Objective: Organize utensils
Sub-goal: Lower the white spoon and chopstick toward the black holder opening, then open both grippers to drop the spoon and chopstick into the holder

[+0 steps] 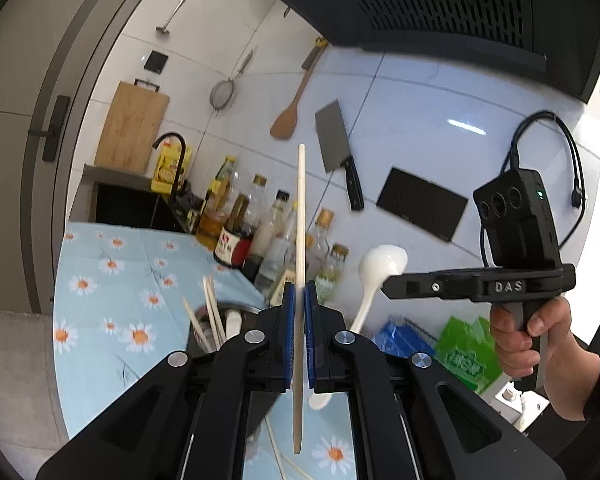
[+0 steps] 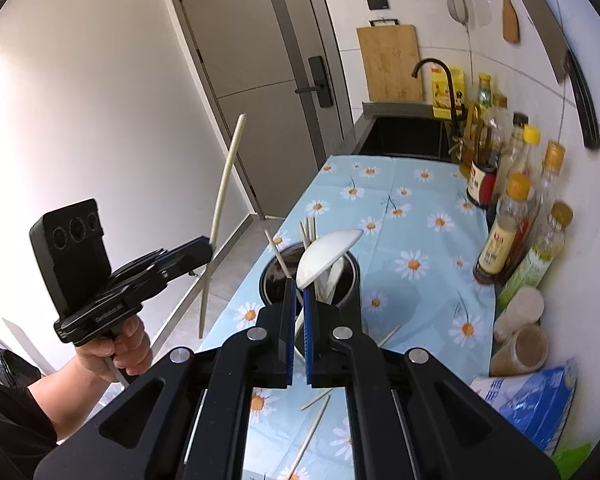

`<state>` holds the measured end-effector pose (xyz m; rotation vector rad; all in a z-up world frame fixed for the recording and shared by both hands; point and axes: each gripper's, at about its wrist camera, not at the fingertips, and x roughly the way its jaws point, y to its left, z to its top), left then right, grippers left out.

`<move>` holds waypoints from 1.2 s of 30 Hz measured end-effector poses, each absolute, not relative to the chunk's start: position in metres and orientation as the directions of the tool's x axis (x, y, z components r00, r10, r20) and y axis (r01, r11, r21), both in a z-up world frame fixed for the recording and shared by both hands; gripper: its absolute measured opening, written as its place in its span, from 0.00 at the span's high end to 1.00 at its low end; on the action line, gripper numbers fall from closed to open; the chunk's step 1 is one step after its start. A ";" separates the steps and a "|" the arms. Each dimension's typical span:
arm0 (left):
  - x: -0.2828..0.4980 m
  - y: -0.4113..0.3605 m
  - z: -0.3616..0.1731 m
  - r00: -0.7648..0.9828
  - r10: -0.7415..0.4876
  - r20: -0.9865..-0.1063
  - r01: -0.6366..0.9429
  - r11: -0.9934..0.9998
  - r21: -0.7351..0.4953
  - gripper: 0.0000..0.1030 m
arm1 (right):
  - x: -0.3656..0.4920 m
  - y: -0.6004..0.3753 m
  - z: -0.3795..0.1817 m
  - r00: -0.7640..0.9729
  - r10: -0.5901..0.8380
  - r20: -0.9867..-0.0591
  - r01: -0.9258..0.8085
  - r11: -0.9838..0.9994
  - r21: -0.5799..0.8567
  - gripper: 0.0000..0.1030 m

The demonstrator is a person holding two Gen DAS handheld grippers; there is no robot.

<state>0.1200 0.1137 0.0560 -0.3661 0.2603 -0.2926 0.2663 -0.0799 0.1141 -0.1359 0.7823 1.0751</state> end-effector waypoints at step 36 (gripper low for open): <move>0.199 0.121 0.017 0.934 -0.296 -0.200 0.194 0.890 -0.413 0.95 | 0.342 -0.024 0.082 0.170 0.696 -0.697 -0.810 0.502 0.304 0.89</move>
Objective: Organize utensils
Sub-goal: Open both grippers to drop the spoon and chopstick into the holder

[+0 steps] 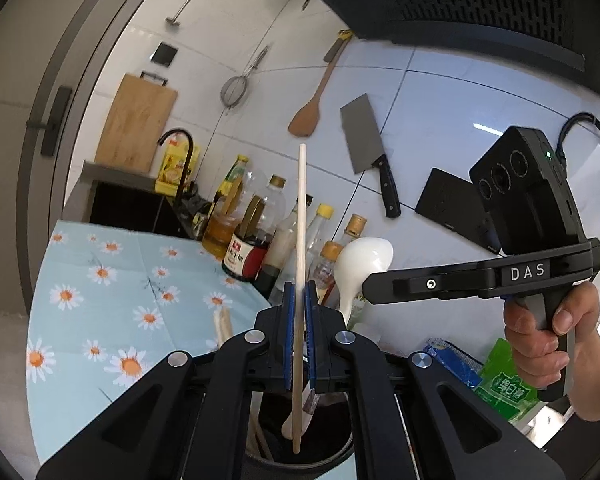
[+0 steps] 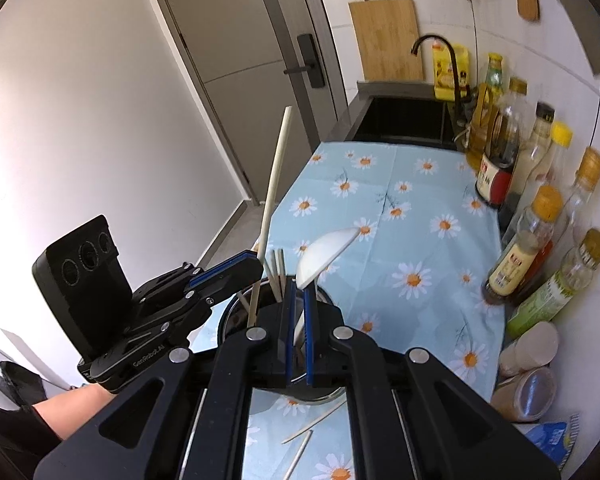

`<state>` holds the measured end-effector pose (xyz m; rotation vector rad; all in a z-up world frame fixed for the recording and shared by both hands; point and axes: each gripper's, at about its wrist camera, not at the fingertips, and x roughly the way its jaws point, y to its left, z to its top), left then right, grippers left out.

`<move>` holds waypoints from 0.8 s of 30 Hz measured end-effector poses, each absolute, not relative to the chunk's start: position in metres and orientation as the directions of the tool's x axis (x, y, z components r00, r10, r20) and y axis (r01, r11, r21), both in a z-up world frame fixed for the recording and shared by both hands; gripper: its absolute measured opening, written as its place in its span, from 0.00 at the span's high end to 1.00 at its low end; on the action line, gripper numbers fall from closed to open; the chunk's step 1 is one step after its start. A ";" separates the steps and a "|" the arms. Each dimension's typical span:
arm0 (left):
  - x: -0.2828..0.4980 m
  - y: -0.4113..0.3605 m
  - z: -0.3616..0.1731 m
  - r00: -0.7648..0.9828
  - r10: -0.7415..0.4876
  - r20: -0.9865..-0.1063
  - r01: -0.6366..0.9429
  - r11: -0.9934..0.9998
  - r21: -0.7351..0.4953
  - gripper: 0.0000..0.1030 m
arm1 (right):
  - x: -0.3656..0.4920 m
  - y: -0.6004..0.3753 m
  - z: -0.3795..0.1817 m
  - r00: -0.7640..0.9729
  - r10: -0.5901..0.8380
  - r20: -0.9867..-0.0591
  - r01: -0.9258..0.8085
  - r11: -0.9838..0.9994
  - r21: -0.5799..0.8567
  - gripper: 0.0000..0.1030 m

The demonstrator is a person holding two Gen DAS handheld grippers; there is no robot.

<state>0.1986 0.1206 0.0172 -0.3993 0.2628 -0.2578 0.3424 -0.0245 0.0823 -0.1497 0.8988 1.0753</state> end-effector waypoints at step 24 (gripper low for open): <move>0.156 0.114 0.038 0.929 -0.292 -0.227 0.176 0.889 -0.422 0.77 | 0.325 -0.051 0.088 0.159 0.719 -0.676 -0.757 0.529 0.385 0.75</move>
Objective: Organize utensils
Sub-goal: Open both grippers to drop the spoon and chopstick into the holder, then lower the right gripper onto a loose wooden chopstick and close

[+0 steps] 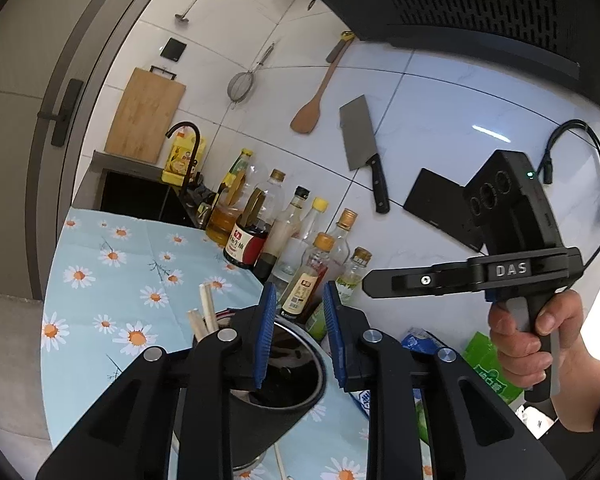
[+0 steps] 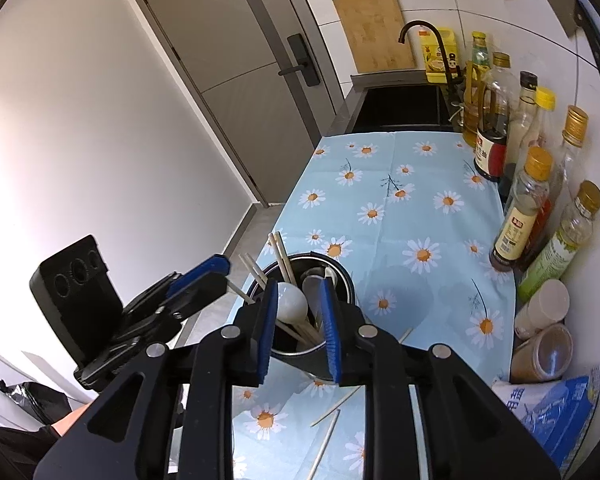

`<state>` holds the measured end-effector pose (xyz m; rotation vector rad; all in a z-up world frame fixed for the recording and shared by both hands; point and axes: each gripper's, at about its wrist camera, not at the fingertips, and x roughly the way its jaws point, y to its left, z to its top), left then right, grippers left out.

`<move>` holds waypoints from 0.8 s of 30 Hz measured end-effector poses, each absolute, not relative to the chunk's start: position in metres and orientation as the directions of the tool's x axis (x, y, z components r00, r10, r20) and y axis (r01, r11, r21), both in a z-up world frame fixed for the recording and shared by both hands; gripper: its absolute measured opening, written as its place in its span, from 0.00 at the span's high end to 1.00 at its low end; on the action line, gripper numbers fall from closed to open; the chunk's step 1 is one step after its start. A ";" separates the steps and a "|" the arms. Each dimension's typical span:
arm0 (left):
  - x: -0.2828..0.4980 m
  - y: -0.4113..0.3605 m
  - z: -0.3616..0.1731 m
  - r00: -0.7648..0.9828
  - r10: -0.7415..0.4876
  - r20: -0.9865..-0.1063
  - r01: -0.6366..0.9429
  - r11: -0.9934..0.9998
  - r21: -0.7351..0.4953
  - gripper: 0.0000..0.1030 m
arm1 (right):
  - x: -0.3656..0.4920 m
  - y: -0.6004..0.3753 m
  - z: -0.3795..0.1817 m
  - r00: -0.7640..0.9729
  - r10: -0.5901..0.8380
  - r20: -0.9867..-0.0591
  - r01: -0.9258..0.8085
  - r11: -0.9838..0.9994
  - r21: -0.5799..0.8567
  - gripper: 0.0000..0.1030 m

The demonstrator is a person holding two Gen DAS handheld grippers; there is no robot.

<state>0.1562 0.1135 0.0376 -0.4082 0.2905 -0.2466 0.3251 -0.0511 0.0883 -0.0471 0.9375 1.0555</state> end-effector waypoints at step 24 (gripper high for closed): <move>0.102 0.085 0.012 0.849 -0.308 -0.428 0.124 0.905 -0.406 0.65 | 0.347 -0.096 0.007 0.046 0.652 -0.757 -0.473 0.682 0.558 0.71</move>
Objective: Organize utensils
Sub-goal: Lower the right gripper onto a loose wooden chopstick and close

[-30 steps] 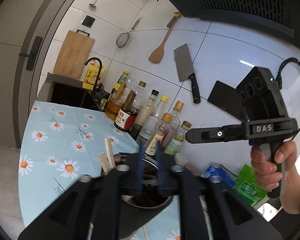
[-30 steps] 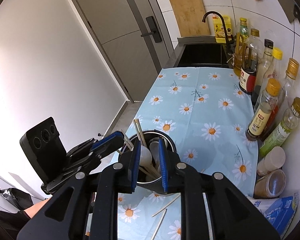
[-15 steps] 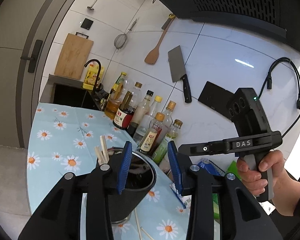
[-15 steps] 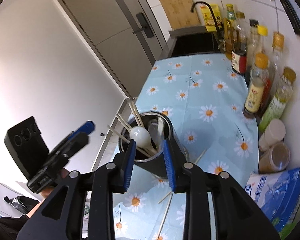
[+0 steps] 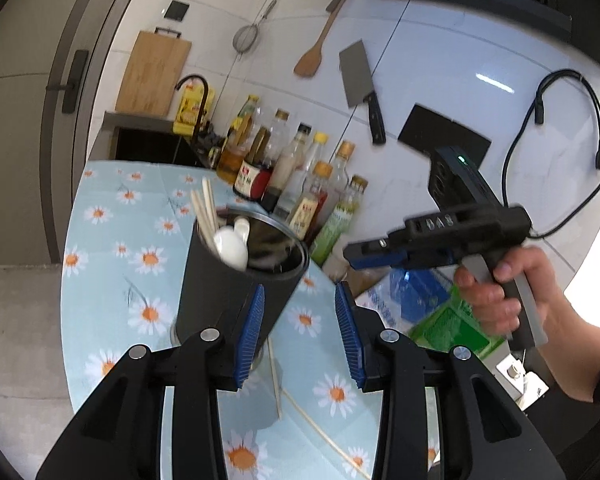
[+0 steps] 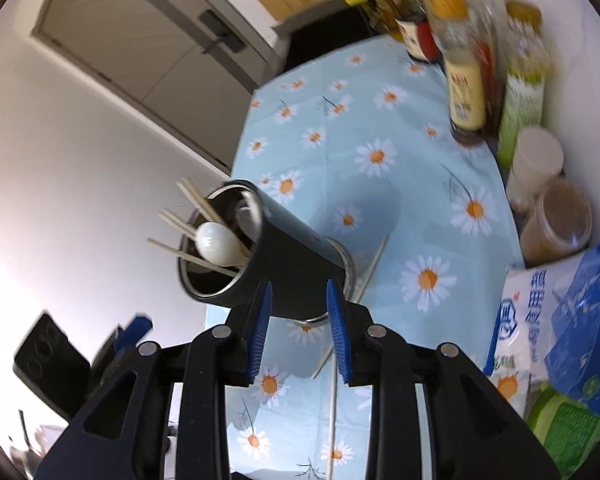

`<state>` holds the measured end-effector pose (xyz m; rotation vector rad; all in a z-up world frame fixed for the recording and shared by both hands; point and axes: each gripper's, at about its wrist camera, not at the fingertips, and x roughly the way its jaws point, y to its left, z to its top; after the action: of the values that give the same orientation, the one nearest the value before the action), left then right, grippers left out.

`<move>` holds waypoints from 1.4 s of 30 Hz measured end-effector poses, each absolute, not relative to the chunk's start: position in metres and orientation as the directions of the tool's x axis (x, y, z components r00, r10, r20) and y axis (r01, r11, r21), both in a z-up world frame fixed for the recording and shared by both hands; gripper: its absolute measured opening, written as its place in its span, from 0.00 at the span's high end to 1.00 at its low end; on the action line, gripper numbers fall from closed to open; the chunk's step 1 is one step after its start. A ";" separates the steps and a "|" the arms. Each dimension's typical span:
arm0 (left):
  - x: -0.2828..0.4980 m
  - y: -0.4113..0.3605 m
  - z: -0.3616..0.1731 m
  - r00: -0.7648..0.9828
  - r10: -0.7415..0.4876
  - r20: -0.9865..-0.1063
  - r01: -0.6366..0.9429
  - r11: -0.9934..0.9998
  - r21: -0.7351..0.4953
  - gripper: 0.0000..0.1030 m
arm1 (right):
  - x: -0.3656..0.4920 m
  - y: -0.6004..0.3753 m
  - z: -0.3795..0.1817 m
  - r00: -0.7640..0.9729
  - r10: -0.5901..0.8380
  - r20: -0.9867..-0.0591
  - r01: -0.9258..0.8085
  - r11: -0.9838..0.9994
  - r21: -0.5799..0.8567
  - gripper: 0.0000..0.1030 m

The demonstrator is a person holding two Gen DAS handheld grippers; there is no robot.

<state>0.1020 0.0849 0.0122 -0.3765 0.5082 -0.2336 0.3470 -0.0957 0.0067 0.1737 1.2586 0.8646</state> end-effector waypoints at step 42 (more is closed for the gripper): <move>0.079 0.064 -0.065 0.758 -0.376 -0.532 0.023 0.831 -0.556 0.65 | 0.429 -0.028 -0.141 -0.132 0.321 -0.938 -0.151 0.929 0.339 0.79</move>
<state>0.0788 0.0643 -0.0649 -0.5561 0.6818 -0.2300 0.4293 -0.0282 -0.1407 0.1324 1.6553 0.4074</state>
